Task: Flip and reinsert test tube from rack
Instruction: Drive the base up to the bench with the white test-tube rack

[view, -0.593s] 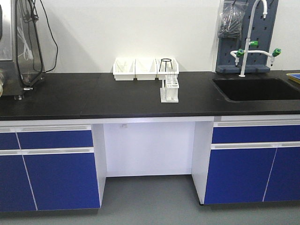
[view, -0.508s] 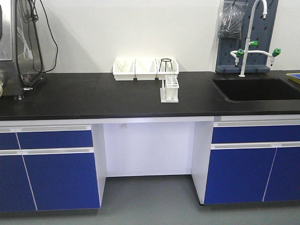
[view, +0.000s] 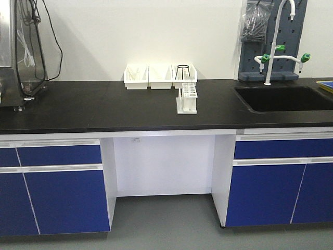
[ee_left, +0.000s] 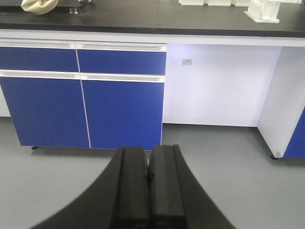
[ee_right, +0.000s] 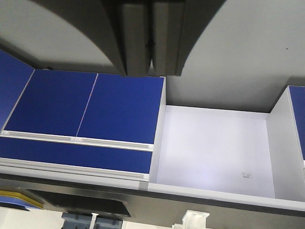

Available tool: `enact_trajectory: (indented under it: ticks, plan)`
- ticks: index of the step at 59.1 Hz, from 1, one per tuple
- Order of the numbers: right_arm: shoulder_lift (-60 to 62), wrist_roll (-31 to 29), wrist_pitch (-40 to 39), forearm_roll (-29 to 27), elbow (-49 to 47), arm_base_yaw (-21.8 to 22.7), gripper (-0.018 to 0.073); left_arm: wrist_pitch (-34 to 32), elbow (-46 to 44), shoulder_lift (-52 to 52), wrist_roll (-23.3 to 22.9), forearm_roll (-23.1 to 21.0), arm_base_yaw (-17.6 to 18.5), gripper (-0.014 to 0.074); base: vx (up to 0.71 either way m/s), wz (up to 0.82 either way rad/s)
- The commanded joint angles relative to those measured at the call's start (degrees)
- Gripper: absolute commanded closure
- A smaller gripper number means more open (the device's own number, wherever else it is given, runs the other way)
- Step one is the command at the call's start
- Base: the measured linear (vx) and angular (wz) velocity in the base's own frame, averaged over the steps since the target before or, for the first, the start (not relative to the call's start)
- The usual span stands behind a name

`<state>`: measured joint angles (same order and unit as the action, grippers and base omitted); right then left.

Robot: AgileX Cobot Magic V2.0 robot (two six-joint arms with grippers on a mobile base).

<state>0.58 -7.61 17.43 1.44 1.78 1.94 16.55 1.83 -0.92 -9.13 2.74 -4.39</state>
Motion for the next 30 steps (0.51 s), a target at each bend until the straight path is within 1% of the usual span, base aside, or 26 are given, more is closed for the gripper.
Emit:
enact_trajectory:
  ticks: [1, 30]
  plan:
    - [0.6, -0.07, -4.79, 0.56, 0.01, 0.17, 0.0568, -4.99, -0.01, -0.65, 0.02, -0.21, 0.41, 0.0603, 0.01, -0.01]
    - [0.6, -0.07, -4.79, 0.56, 0.01, 0.17, 0.0568, -4.99, -0.01, -0.65, 0.02, -0.21, 0.41, 0.0603, 0.06, 0.01]
